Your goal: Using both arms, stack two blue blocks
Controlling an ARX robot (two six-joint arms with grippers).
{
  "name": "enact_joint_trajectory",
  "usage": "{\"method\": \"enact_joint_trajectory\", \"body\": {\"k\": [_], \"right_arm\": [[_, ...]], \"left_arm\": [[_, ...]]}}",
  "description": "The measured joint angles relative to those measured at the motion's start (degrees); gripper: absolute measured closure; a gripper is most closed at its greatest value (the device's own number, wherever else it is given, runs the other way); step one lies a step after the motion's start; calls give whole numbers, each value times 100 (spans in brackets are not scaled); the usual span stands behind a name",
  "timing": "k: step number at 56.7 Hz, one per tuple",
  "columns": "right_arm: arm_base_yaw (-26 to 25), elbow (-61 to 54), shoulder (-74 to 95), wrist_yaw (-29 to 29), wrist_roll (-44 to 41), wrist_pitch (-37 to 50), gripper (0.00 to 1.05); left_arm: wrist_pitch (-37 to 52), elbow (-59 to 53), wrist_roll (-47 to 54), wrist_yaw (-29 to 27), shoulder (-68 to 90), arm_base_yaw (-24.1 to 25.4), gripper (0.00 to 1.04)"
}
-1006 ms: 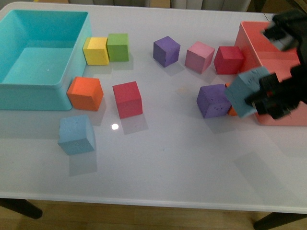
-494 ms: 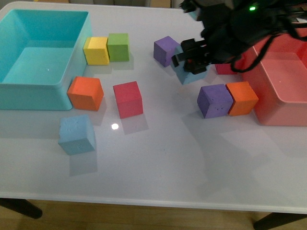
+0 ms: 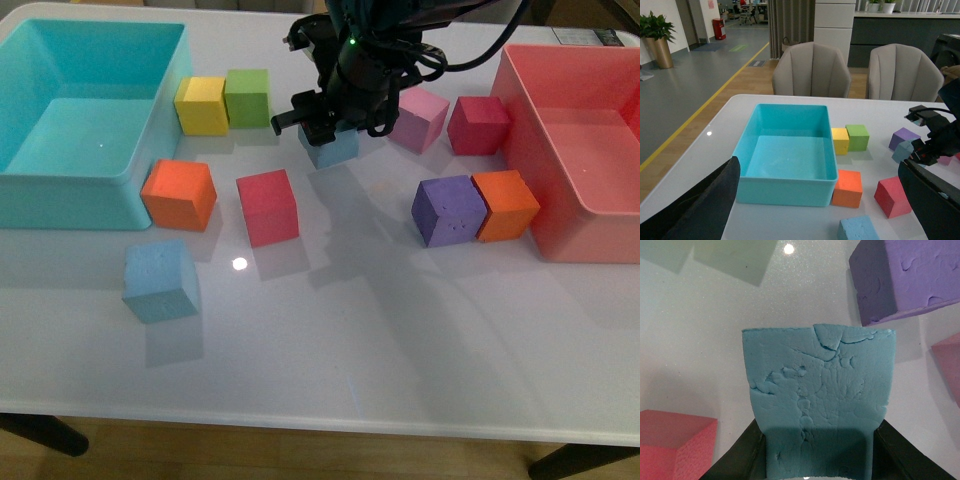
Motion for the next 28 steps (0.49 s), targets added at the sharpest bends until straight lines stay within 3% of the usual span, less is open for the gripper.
{"method": "enact_joint_trajectory", "body": {"k": [21, 28], "right_arm": [[77, 551, 463, 61, 107, -295, 65], [85, 516, 483, 66, 120, -275, 47]], "left_arm": [[0, 0, 0, 0, 0, 0, 9], [0, 0, 0, 0, 0, 0, 9]]}}
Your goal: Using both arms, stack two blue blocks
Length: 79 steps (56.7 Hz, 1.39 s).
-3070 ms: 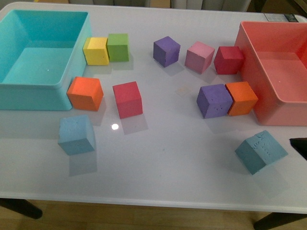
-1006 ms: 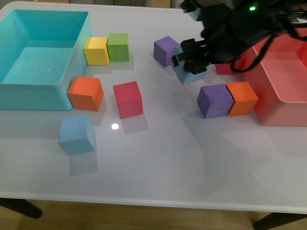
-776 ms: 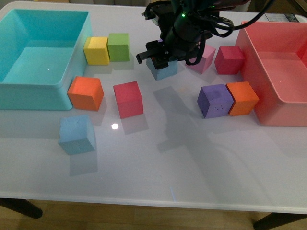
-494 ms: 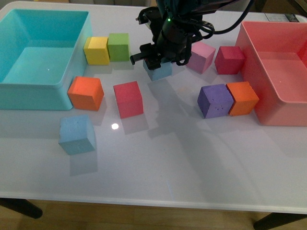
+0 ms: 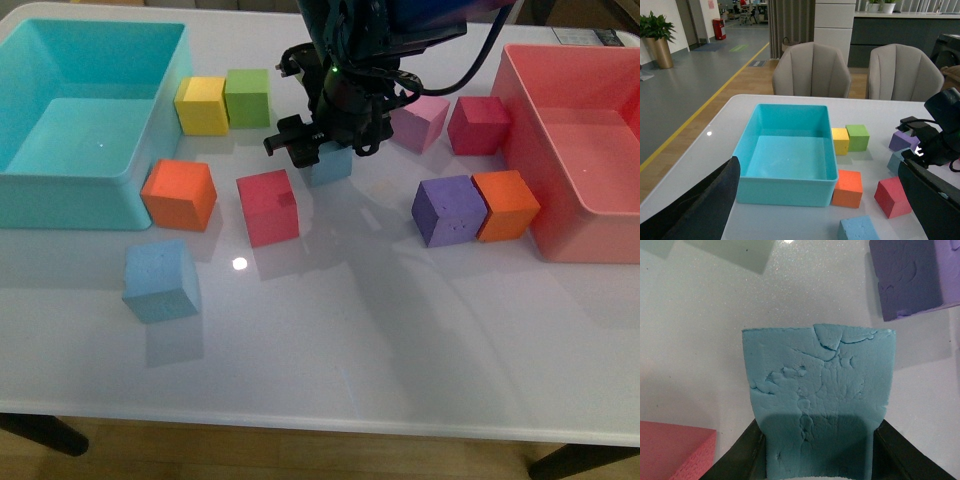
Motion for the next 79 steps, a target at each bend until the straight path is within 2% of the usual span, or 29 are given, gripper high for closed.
{"method": "enact_joint_trajectory", "body": {"k": [8, 12, 14, 41, 61, 63, 66, 72, 79], "right_arm": [[0, -144, -7, -2, 11, 101, 27], [-2, -376, -42, 0, 42, 254, 12], [-7, -516, -83, -2, 55, 352, 7], [-271, -2612, -2083, -210, 317, 1945, 9], [-387, -5707, -4638, 232, 57, 4135, 9], [-396, -6341, -5097, 824, 96, 5021, 14], [-468, -7093, -5589, 1314, 142, 6201, 23], [-800, -8507, -6590, 1340, 181, 7635, 41], [-1147, -9589, -7322, 1082, 201, 8037, 62]], "left_arm": [[0, 0, 0, 0, 0, 0, 9], [0, 0, 0, 0, 0, 0, 9], [0, 0, 0, 0, 0, 0, 9], [0, 0, 2, 0, 0, 0, 9], [0, 0, 2, 0, 0, 0, 9], [0, 0, 0, 0, 0, 0, 9], [0, 0, 2, 2, 0, 0, 9], [0, 0, 2, -4, 0, 0, 9], [0, 0, 2, -2, 0, 0, 9]]}}
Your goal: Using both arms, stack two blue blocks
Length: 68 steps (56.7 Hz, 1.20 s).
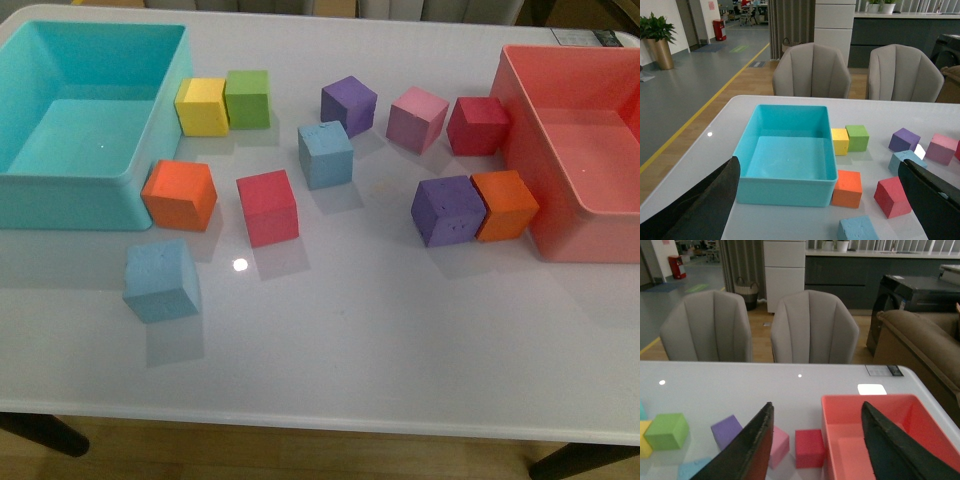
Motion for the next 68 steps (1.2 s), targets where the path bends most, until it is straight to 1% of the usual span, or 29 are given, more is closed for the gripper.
{"method": "enact_joint_trajectory", "body": {"k": [2, 5, 6, 13, 24, 35, 39, 41, 44, 45, 46, 50, 68], "right_arm": [[-57, -212, -103, -83, 0, 26, 67], [-186, -599, -293, -229, 0, 52, 77], [-205, -656, -323, -249, 0, 59, 79], [-446, -1241, -898, -509, 2, 94, 102], [-763, -1886, -1670, -785, 17, -28, 103], [-1003, -2369, -2520, -1038, 20, -400, 103], [-1071, -2586, -2577, -1117, 20, -138, 103], [-1104, -2667, -2629, -1139, 20, -155, 103], [-1226, -2778, -2809, -1261, 20, -295, 103], [-1340, -2822, -2918, -1491, 22, -396, 103], [-1419, -2841, -3005, -1558, 22, -463, 103], [-1569, -2898, -3329, -1582, 22, -697, 103], [-1593, -2988, -4868, -1624, 22, -2020, 103]], "left_arm": [[0, 0, 0, 4, 0, 0, 9], [0, 0, 0, 2, 0, 0, 9], [0, 0, 0, 2, 0, 0, 9], [0, 0, 0, 0, 0, 0, 9], [0, 0, 0, 2, 0, 0, 9], [0, 0, 0, 0, 0, 0, 9], [0, 0, 0, 0, 0, 0, 9], [0, 0, 0, 2, 0, 0, 9], [0, 0, 0, 2, 0, 0, 9], [0, 0, 0, 2, 0, 0, 9], [0, 0, 0, 2, 0, 0, 9], [0, 0, 0, 0, 0, 0, 9], [0, 0, 0, 2, 0, 0, 9]]}}
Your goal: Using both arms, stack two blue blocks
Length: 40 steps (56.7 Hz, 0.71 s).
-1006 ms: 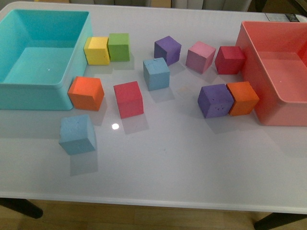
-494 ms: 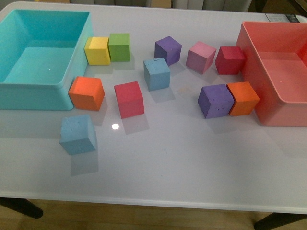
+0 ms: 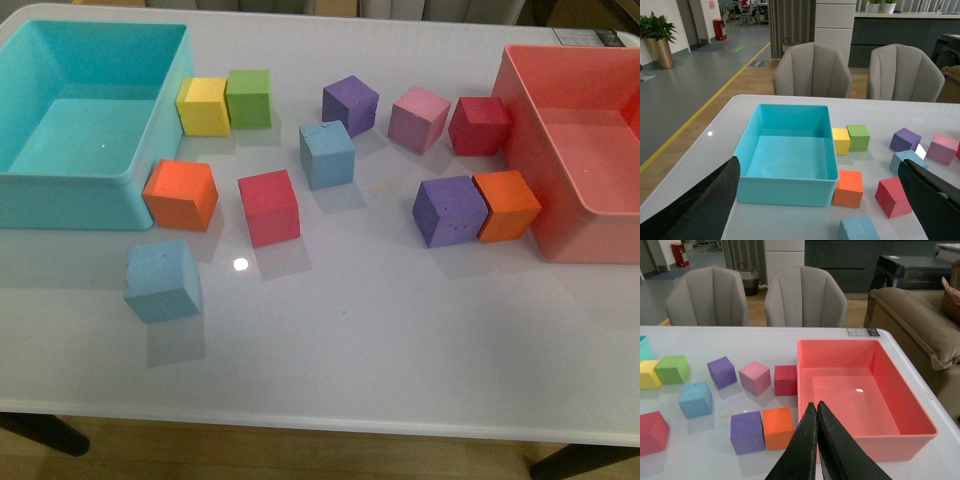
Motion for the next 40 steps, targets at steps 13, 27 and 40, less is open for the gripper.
{"method": "enact_joint_trajectory", "body": {"k": [13, 27, 40], "right_arm": [[0, -4, -942, 0, 0, -870, 103], [0, -4, -1646, 0, 0, -1541, 103], [0, -4, -2138, 0, 0, -2031, 103]], "left_arm": [[0, 0, 0, 0, 0, 0, 9], [0, 0, 0, 0, 0, 0, 9], [0, 0, 0, 0, 0, 0, 9]]}}
